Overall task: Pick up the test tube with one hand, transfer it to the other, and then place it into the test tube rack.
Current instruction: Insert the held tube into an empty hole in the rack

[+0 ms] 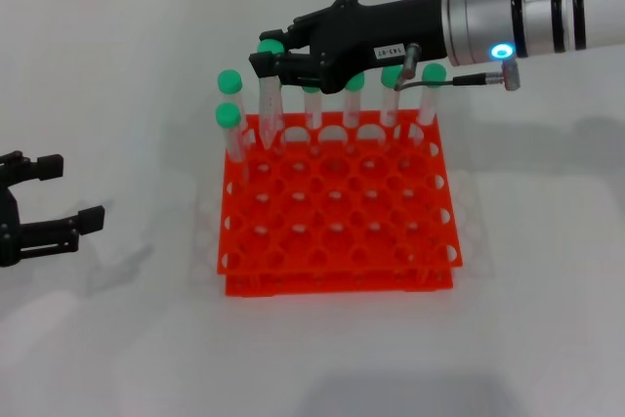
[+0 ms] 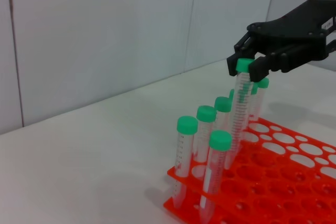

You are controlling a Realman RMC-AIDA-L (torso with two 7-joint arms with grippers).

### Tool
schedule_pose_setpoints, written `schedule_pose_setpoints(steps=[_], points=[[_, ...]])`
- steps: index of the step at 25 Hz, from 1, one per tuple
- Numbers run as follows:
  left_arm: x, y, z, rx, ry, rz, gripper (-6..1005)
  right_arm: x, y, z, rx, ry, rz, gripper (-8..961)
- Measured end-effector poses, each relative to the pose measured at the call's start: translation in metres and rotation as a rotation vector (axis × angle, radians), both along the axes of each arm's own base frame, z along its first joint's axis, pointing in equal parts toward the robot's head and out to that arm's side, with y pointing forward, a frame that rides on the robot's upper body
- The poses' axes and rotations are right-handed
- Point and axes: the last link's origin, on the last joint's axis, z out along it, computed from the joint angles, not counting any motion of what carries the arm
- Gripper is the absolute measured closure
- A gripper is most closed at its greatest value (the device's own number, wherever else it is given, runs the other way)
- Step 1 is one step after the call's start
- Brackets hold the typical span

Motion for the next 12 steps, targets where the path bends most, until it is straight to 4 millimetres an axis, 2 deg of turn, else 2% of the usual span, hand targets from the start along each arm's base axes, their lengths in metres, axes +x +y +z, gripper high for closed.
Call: schedule_pose_setpoints(steps=[12], points=[[0.002, 0.003, -0.0005, -0.003, 0.002, -0.009, 106, -0.0008, 0.0022, -0.0029, -0.001, -0.04, -0.006, 697]])
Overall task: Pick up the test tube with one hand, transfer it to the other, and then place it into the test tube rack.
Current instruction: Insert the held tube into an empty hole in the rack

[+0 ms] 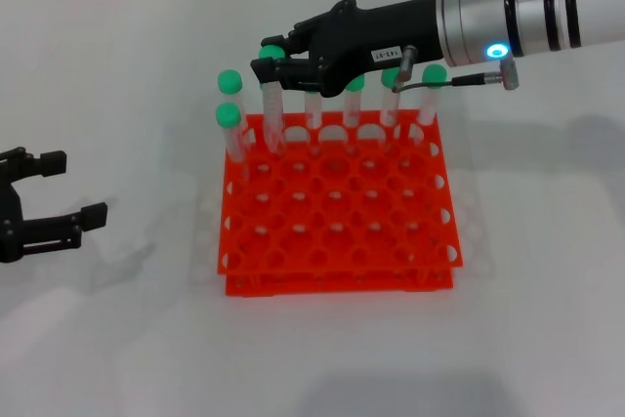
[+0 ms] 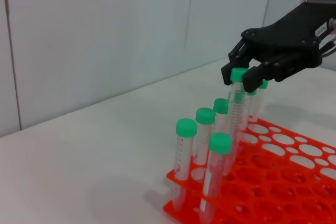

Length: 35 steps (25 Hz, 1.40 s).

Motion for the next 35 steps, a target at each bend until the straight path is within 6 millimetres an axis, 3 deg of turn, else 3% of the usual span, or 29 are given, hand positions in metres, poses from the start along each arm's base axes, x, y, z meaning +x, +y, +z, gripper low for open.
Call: schedule_pose_setpoints(steps=[35], points=[[0.003, 0.008, -0.003, -0.018, 0.018, -0.024, 106, 0.008, 0.0, -0.013, 0.001, -0.083, -0.004, 697]])
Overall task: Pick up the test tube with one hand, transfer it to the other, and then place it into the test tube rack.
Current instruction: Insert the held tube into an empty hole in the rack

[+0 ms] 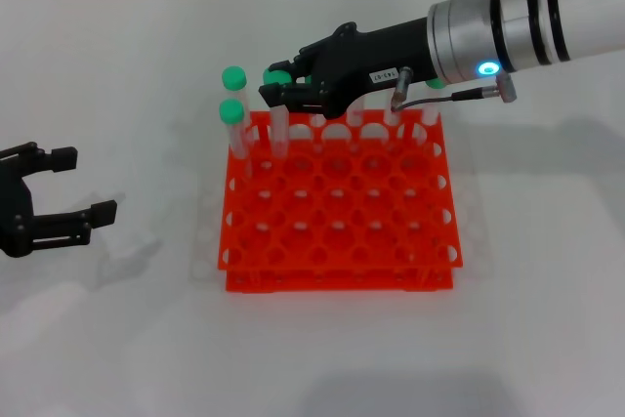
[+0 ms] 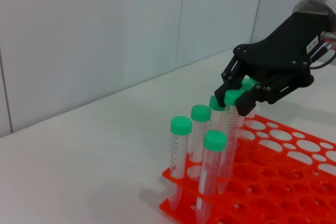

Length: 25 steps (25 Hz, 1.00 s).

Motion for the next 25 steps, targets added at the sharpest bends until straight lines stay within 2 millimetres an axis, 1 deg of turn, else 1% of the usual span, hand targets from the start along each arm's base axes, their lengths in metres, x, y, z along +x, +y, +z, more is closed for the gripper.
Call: schedule_pose_setpoints(steps=[19, 25], points=[[-0.0006, 0.0003, -0.001, -0.001, -0.004, 0.004, 106, 0.0019, -0.0011, -0.003, 0.003, -0.035, 0.021, 698], [-0.0005, 0.0004, -0.001, -0.001, -0.004, 0.004, 106, 0.0022, -0.0014, -0.0028, 0.005, -0.035, 0.023, 586]])
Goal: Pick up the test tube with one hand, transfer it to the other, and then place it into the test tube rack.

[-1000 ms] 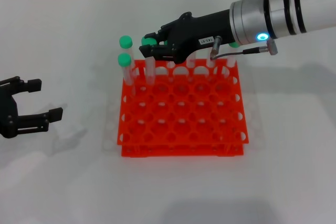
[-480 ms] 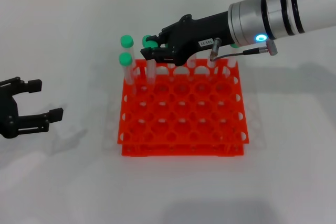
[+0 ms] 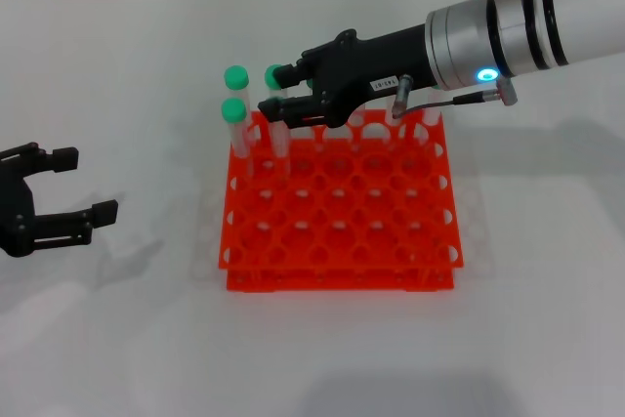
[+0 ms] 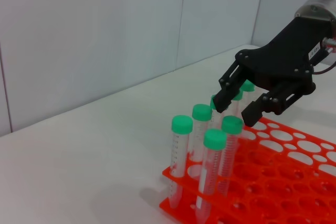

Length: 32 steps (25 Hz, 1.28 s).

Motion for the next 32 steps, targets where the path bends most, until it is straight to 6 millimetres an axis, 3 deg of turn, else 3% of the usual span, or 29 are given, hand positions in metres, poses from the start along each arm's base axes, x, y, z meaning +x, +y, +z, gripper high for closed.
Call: schedule_pose_setpoints(steps=[14, 24, 29, 32], points=[[0.0, 0.0, -0.001, 0.0, 0.003, -0.008, 106, 0.009, -0.005, 0.007, 0.022, 0.035, -0.01, 436], [0.0, 0.002, -0.001, 0.008, 0.001, -0.018, 106, 0.061, -0.026, 0.036, 0.13, 0.095, -0.049, 358], [0.002, 0.006, -0.007, -0.002, -0.026, -0.027, 106, 0.095, -0.04, 0.047, 0.159, 0.114, -0.075, 139], [0.002, 0.007, -0.011, -0.005, -0.031, -0.04, 106, 0.107, -0.048, 0.05, 0.176, 0.139, -0.093, 121]])
